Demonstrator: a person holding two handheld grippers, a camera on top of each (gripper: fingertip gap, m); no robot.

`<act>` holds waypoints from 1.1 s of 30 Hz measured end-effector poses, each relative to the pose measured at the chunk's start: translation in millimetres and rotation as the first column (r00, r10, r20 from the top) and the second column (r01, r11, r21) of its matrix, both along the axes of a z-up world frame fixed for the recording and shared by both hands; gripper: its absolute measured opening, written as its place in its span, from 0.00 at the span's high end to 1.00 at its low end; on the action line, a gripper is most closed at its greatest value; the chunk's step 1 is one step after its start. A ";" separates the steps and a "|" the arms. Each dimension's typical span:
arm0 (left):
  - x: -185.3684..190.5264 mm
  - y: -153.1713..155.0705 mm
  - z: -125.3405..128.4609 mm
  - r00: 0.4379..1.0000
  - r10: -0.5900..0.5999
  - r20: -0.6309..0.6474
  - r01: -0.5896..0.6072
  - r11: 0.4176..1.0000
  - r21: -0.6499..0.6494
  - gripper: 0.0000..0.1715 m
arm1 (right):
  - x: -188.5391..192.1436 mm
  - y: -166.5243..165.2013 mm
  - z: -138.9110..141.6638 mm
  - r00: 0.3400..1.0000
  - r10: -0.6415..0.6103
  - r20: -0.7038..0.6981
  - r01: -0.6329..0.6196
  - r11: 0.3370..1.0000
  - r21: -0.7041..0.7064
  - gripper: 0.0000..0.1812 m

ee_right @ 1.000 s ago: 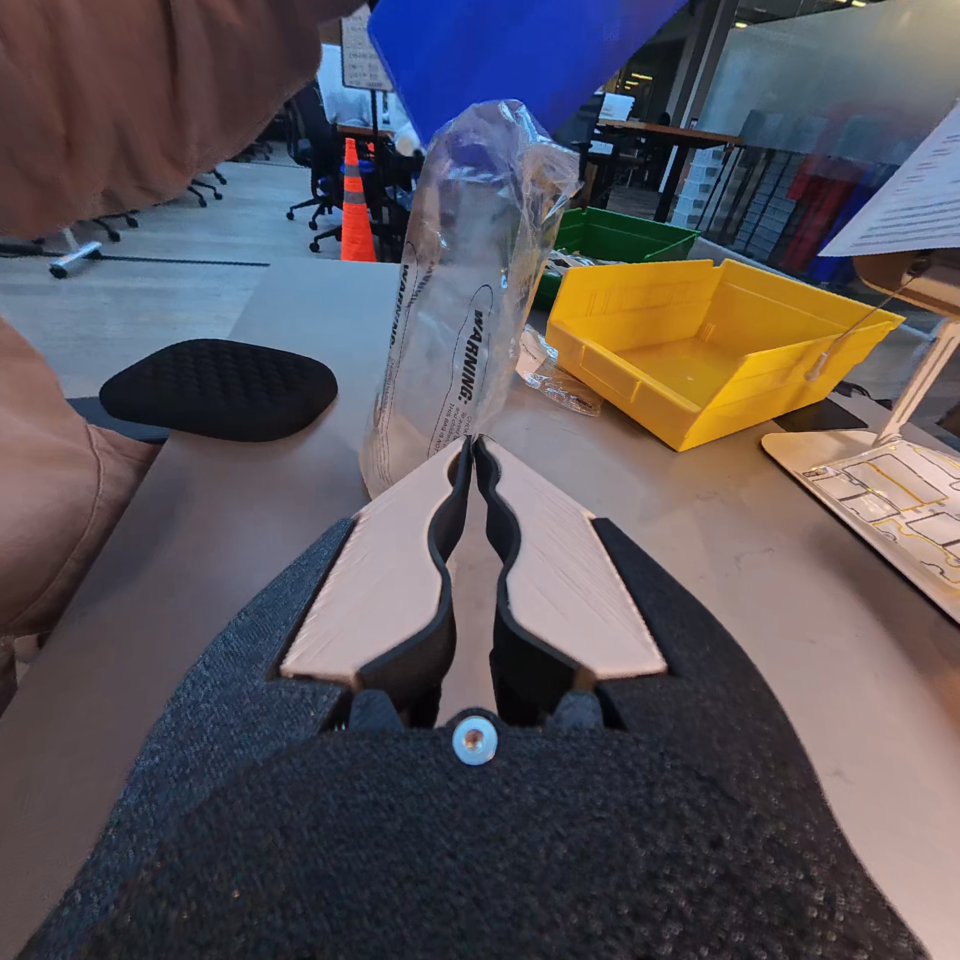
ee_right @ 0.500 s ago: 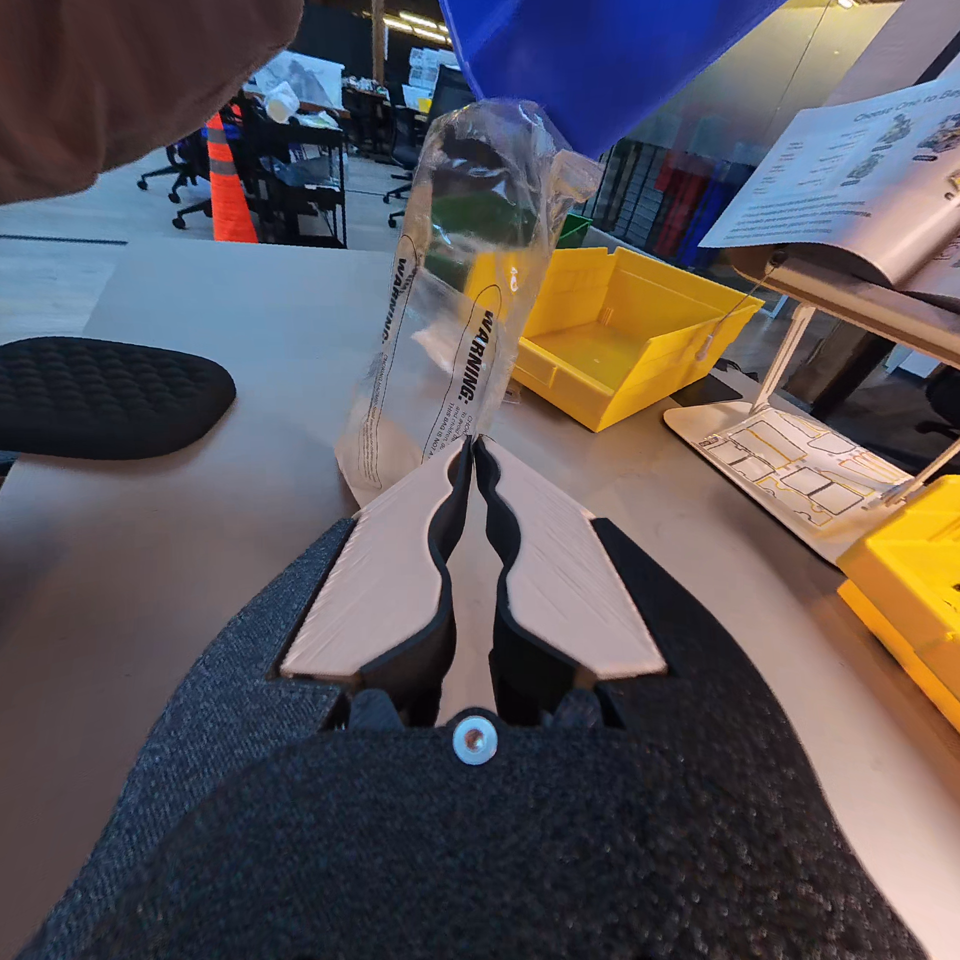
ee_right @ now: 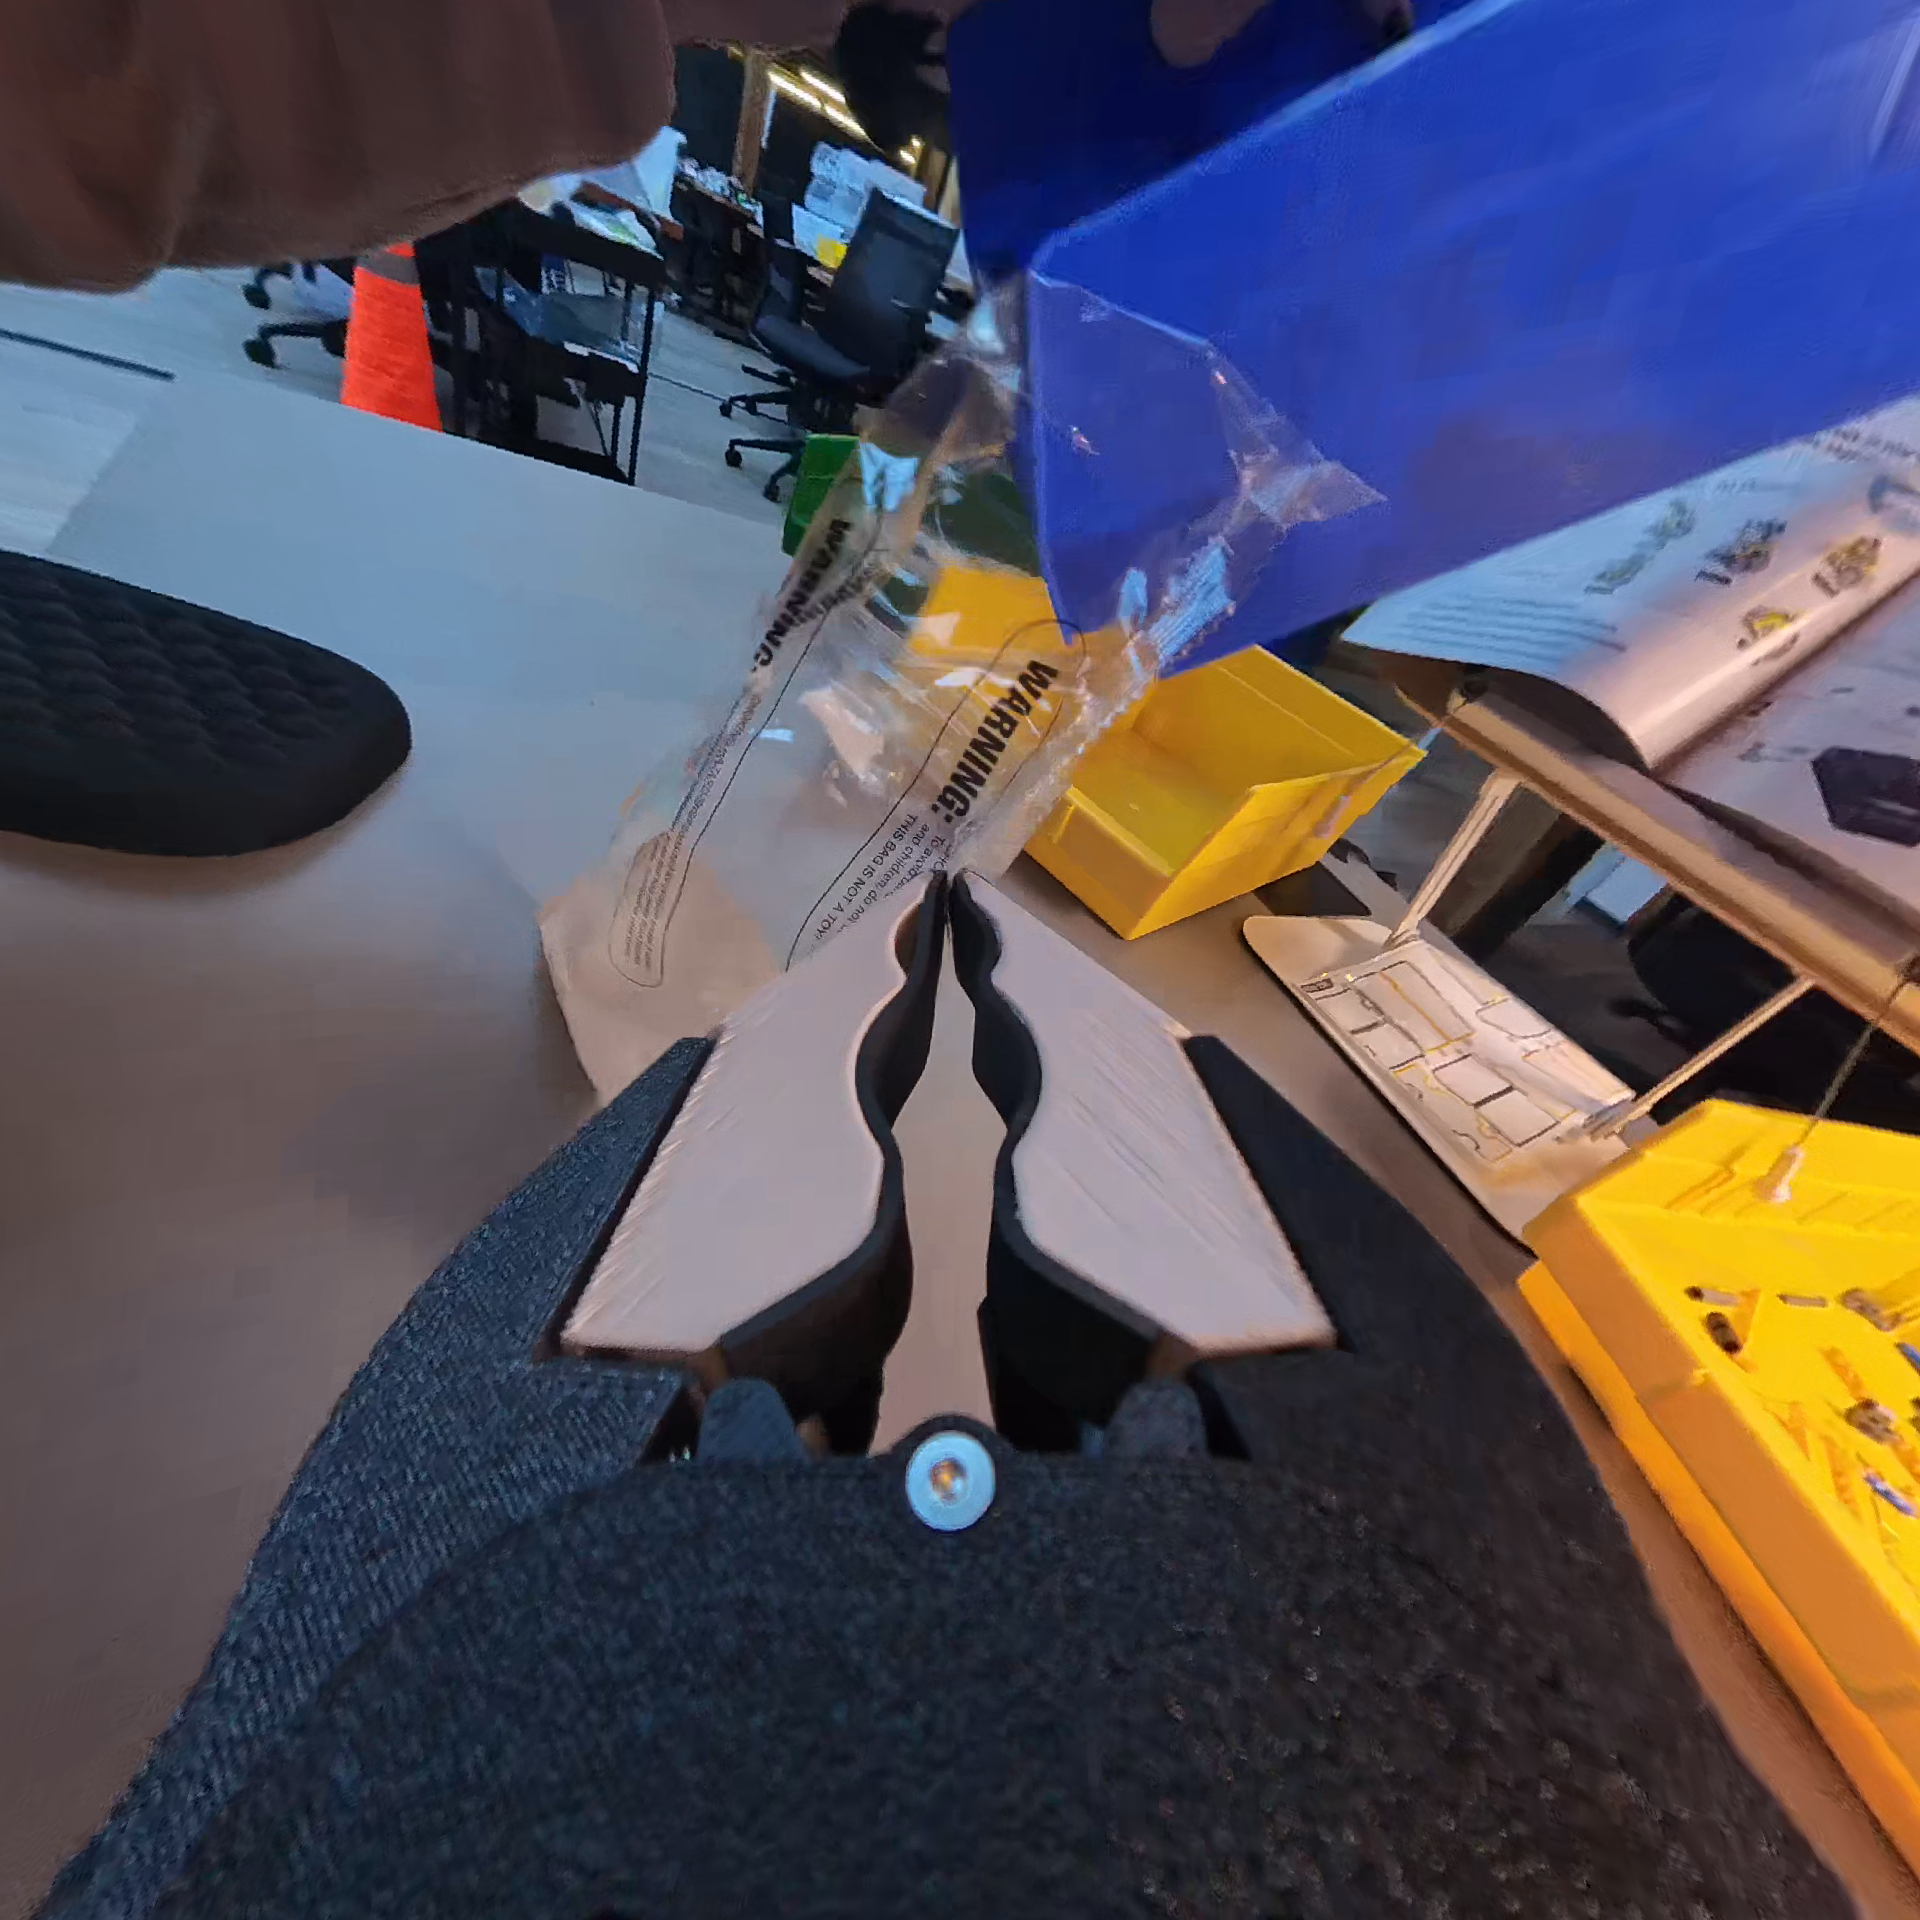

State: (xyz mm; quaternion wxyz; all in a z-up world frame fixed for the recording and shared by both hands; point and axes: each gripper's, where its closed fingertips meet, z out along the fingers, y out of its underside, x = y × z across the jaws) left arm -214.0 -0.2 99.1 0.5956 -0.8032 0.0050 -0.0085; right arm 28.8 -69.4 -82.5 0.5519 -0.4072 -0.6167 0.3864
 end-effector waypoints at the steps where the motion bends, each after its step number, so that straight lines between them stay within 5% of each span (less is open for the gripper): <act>1: 2.2 0.2 0.8 1.000 0.002 -0.004 -0.002 1.000 0.012 0.98 | 0.0 -2.5 0.5 1.000 -0.004 -0.010 0.004 0.999 0.050 1.00; 7: 13.3 2.9 4.8 0.999 0.015 -0.044 -0.012 0.998 0.061 0.99 | 6.0 -14.5 19.4 0.992 -0.007 -0.129 0.040 0.966 0.256 1.00; 11: 10.0 6.0 3.1 0.999 0.029 -0.039 -0.026 0.997 0.067 0.99 | 11.0 -33.9 28.7 0.981 0.030 -0.190 0.072 0.858 0.509 1.00; 14: 9.9 4.8 0.2 0.998 0.040 -0.041 -0.037 0.997 0.073 0.98 | 11.9 -35.0 33.5 0.978 0.009 -0.209 0.109 0.832 0.545 1.00; 26: 32.3 6.9 24.1 0.962 0.084 -0.258 -0.051 0.990 0.134 0.96 | -12.3 3.8 33.2 0.977 -0.132 -0.170 0.189 0.903 0.386 1.00; 31: 45.6 7.3 40.8 0.931 0.081 -0.357 -0.031 0.989 0.142 0.97 | -10.5 27.4 13.1 0.985 -0.156 -0.075 0.167 0.970 0.176 1.00; 33: 51.1 7.6 43.5 0.928 0.076 -0.365 -0.022 0.989 0.148 0.97 | -13.1 26.1 12.8 0.995 -0.095 -0.029 0.091 0.990 -0.105 1.00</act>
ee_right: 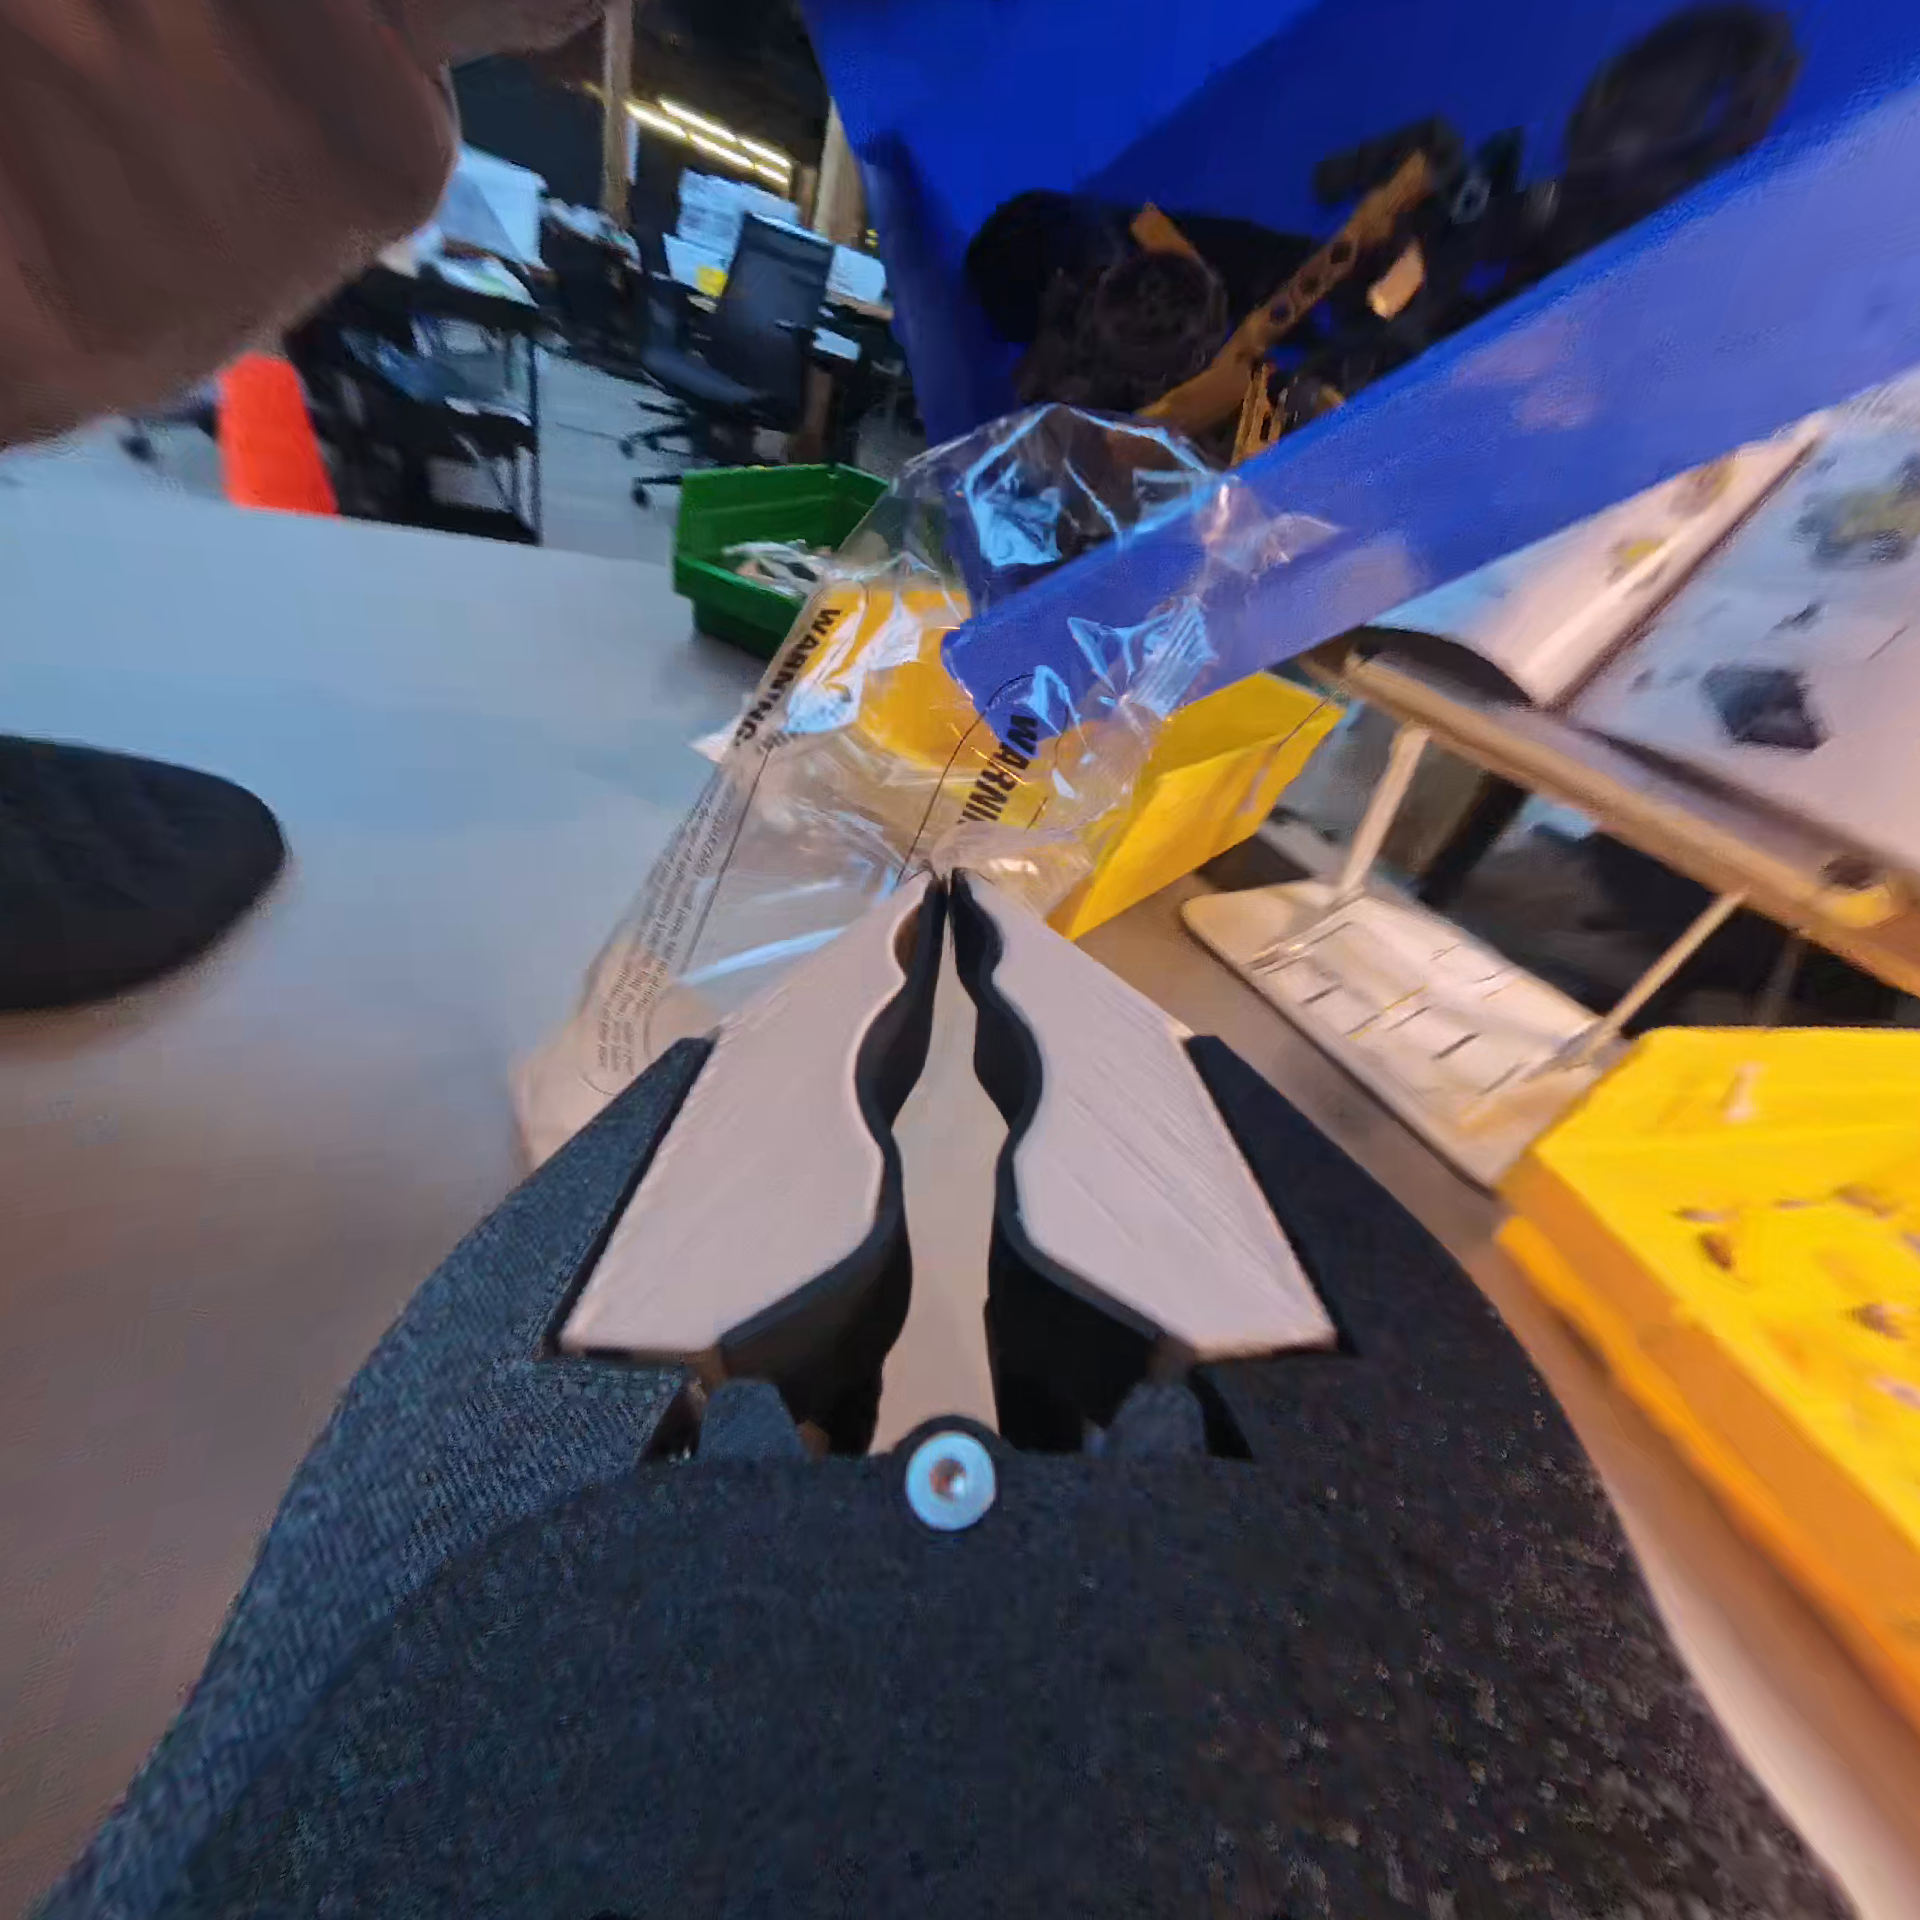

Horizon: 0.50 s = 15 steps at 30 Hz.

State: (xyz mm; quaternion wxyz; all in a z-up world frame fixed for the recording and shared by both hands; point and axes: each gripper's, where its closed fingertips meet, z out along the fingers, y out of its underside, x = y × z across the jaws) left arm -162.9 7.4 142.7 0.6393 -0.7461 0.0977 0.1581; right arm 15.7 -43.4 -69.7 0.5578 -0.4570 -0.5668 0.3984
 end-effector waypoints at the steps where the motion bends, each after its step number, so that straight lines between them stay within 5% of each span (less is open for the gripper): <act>1: 3.1 0.3 0.9 1.000 -0.004 -0.007 0.004 1.000 0.002 0.97 | -3.0 2.1 -3.3 0.999 0.021 0.031 -0.017 0.992 -0.129 1.00; 7: 23.5 0.6 9.5 0.997 -0.016 -0.074 0.017 1.000 0.017 0.97 | -15.9 27.1 2.2 0.994 -0.037 0.105 0.060 0.973 -0.222 1.00; 11: 33.0 -2.2 18.4 0.995 -0.016 -0.098 0.021 0.999 0.045 0.98 | -11.7 26.2 13.0 0.995 -0.080 -0.059 0.085 0.993 0.087 1.00; 15: 31.7 4.4 11.8 0.997 -0.015 -0.076 0.016 1.000 0.016 1.00 | -5.2 -0.8 3.0 0.995 0.021 -0.095 -0.007 0.989 0.146 1.00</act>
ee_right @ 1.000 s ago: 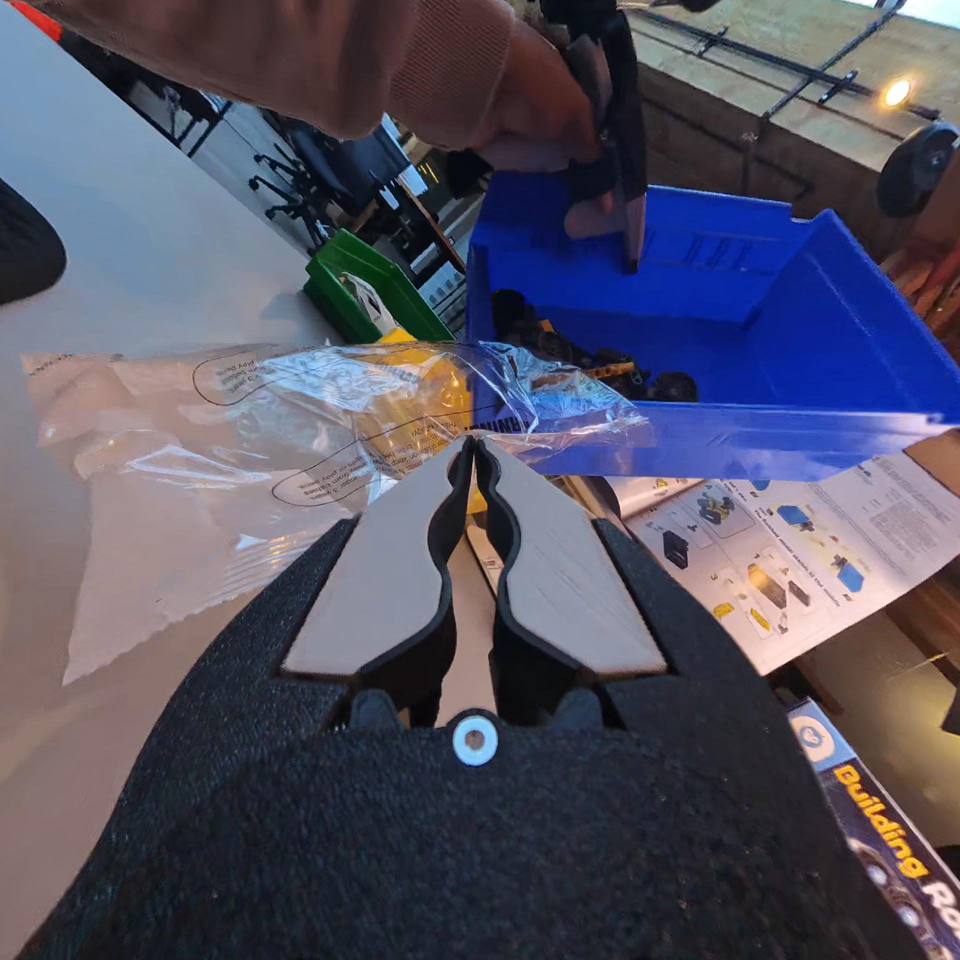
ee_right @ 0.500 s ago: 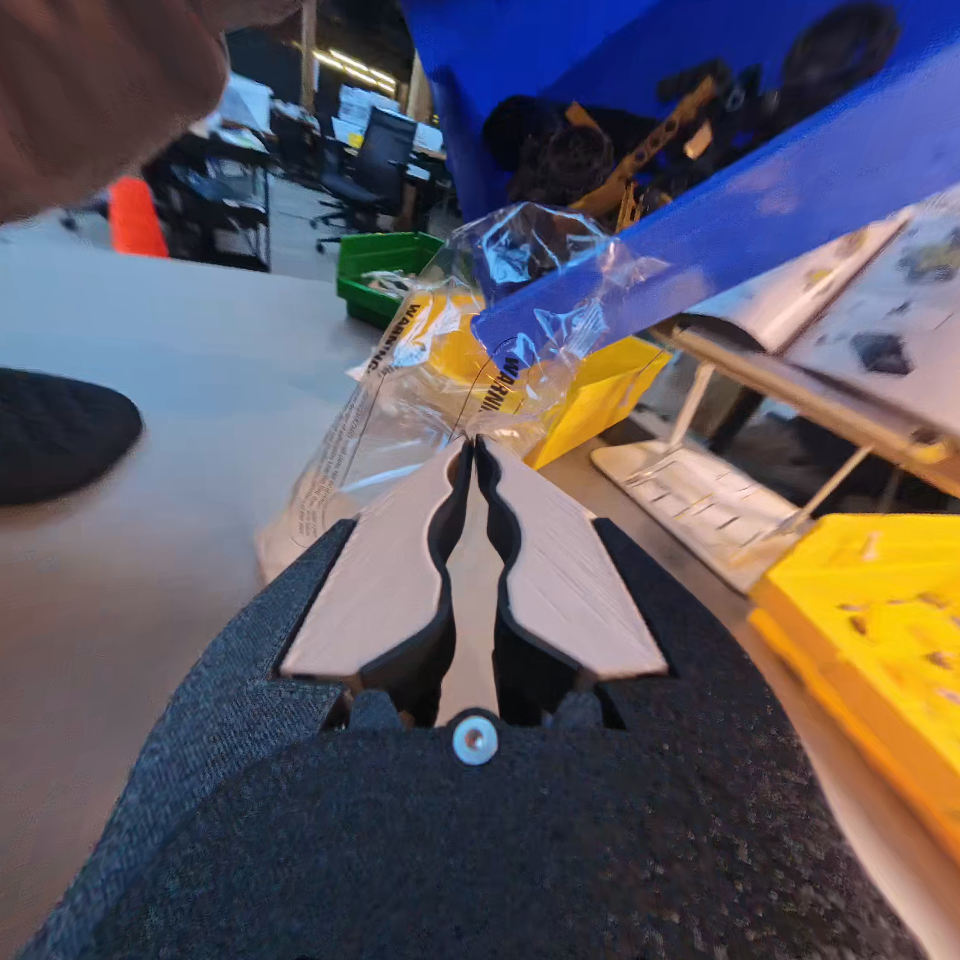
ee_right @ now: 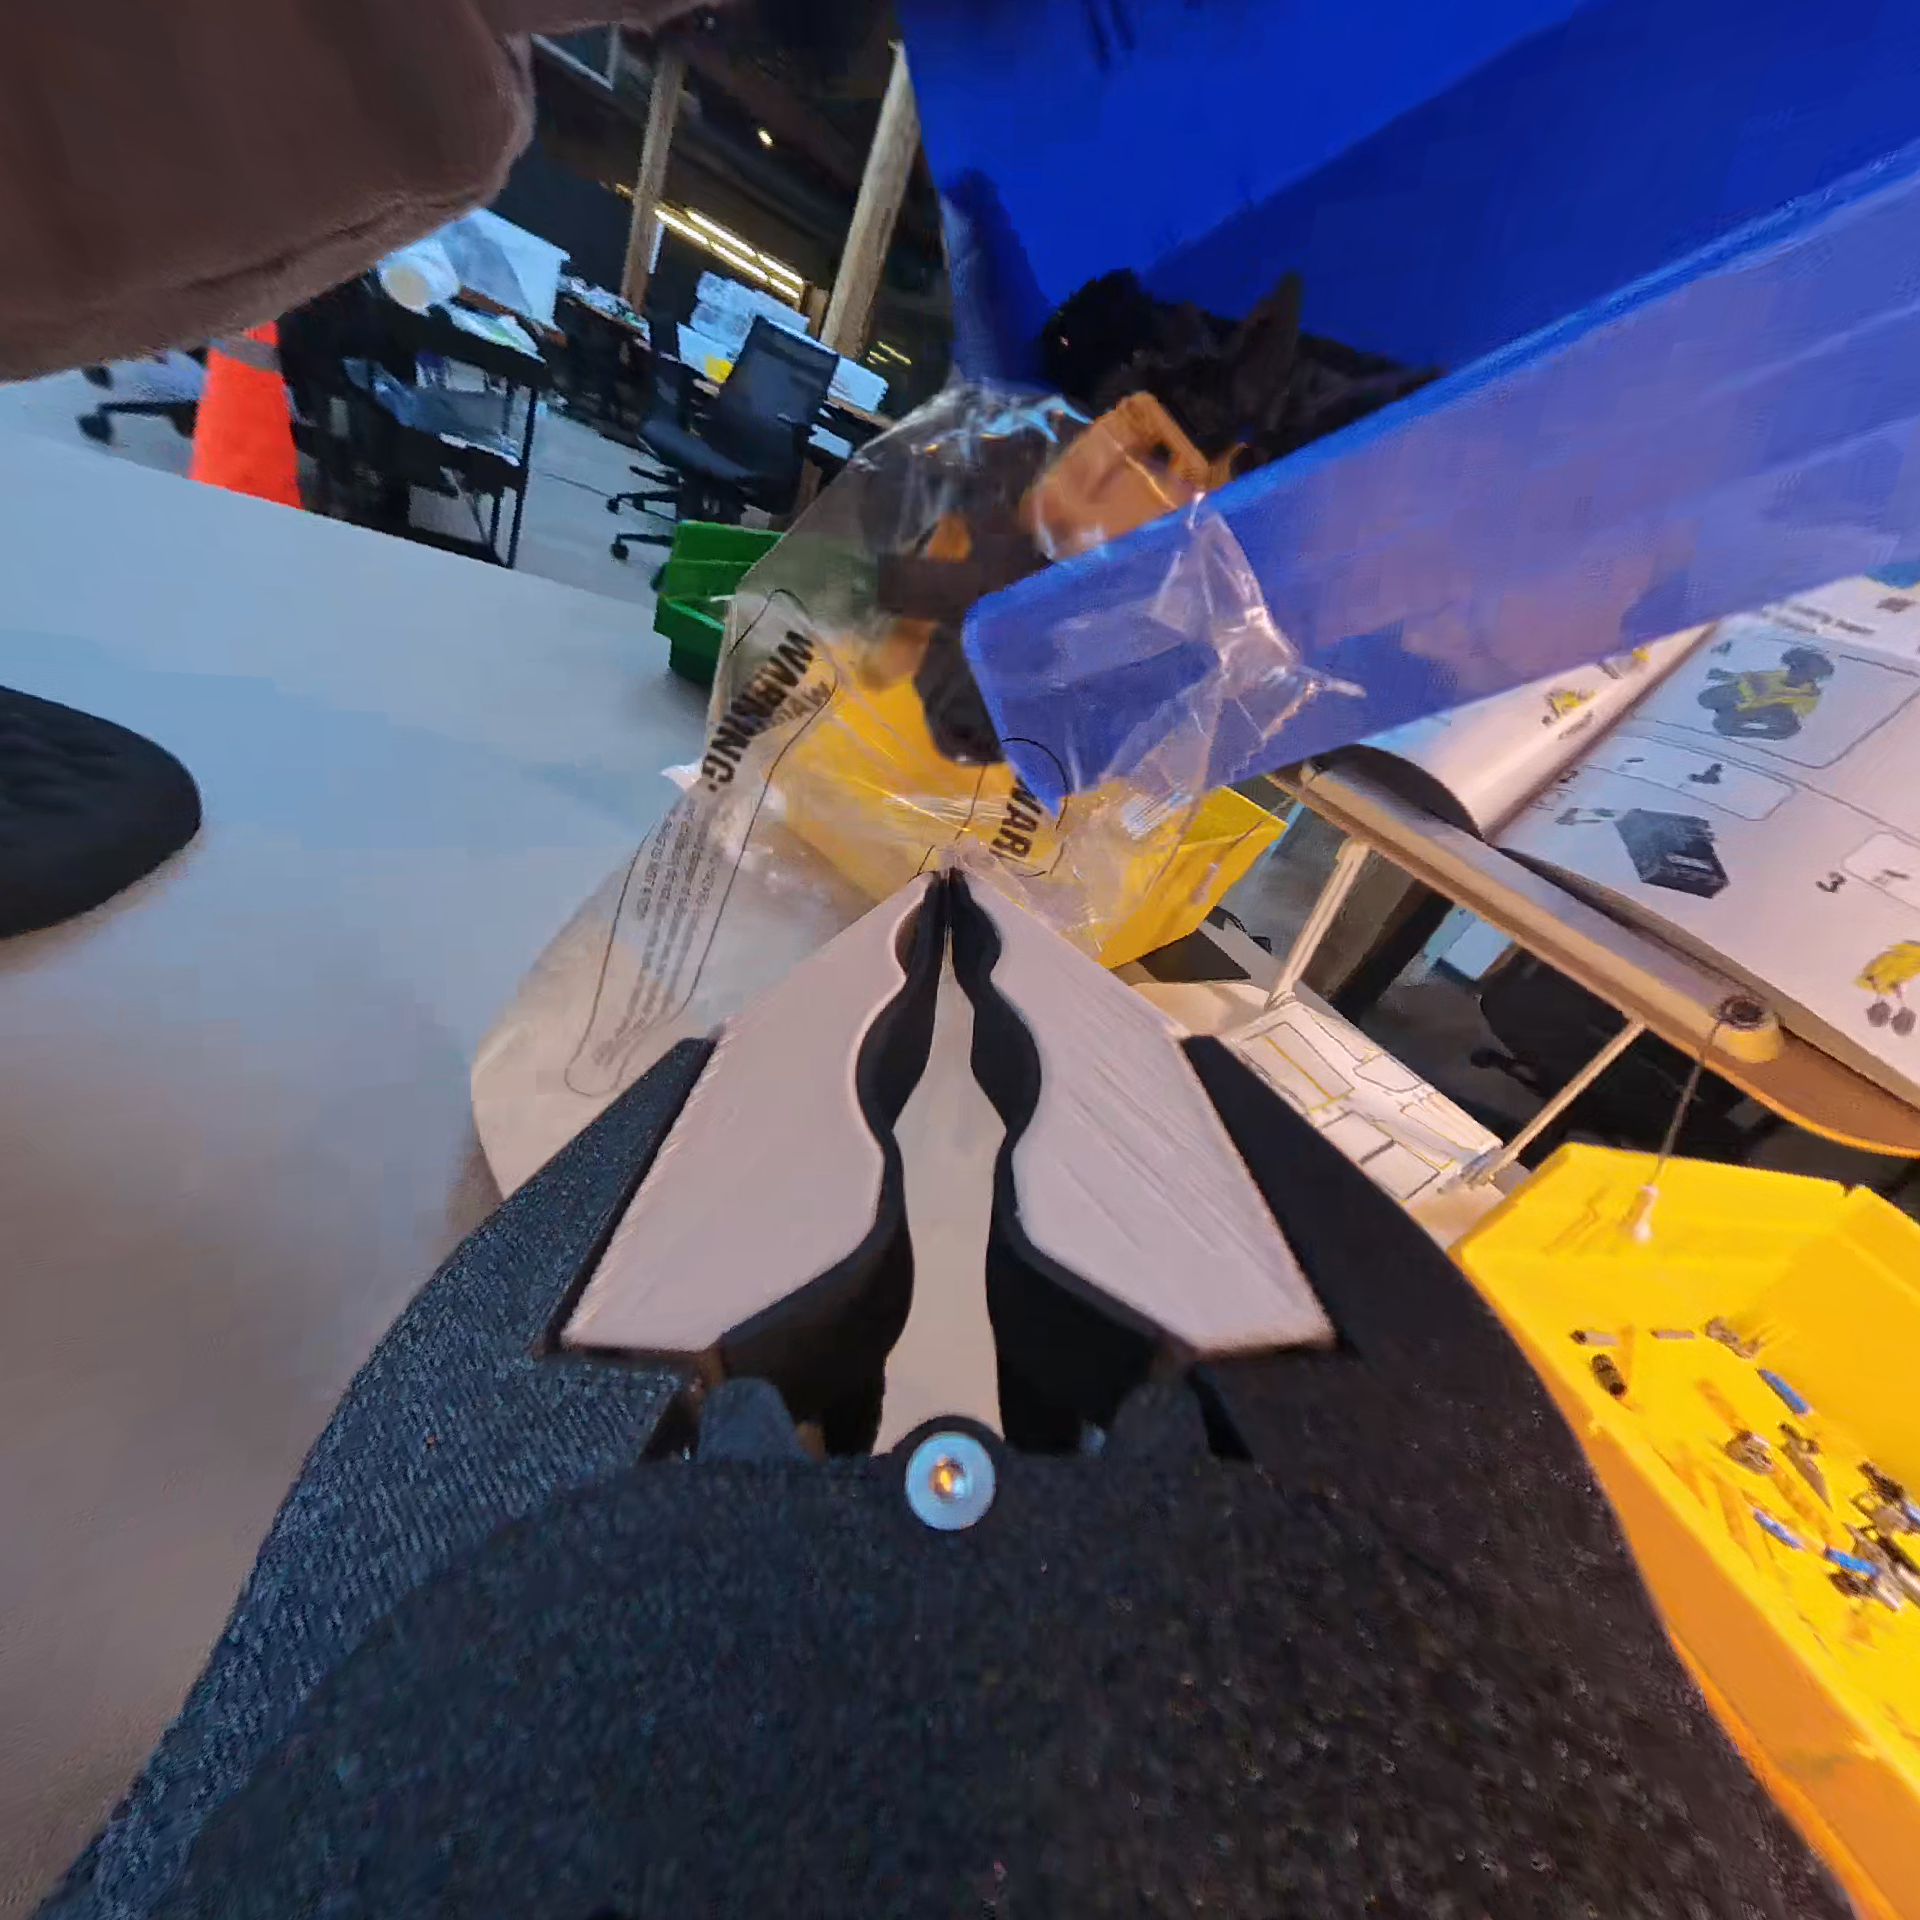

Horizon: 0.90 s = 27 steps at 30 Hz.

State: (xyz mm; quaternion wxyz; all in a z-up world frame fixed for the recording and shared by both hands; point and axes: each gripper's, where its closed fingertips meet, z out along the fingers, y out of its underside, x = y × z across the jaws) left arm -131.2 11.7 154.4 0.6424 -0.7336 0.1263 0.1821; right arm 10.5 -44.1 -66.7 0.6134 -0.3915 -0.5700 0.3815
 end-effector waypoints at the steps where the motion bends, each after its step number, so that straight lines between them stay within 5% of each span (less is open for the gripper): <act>1: -1.7 3.5 -3.2 1.000 0.006 0.005 -0.006 1.000 -0.015 1.00 | 0.4 -5.2 -0.5 1.000 0.018 -0.005 -0.018 1.000 0.002 1.00; 10: -3.4 31.6 -24.2 0.999 0.042 0.008 -0.042 0.997 -0.070 0.99 | -1.0 1.2 -5.1 1.000 -0.022 -0.019 0.023 1.000 0.017 1.00; 17: 1.3 27.0 4.5 0.999 0.021 -0.042 -0.022 1.000 -0.015 1.00 | 3.8 7.2 7.8 0.995 -0.078 -0.064 0.087 0.986 0.140 1.00; 27: 18.4 38.8 -0.3 0.974 0.029 -0.223 -0.040 0.998 -0.047 1.00 | 1.9 2.5 7.2 0.995 -0.075 -0.069 0.087 0.977 0.193 1.00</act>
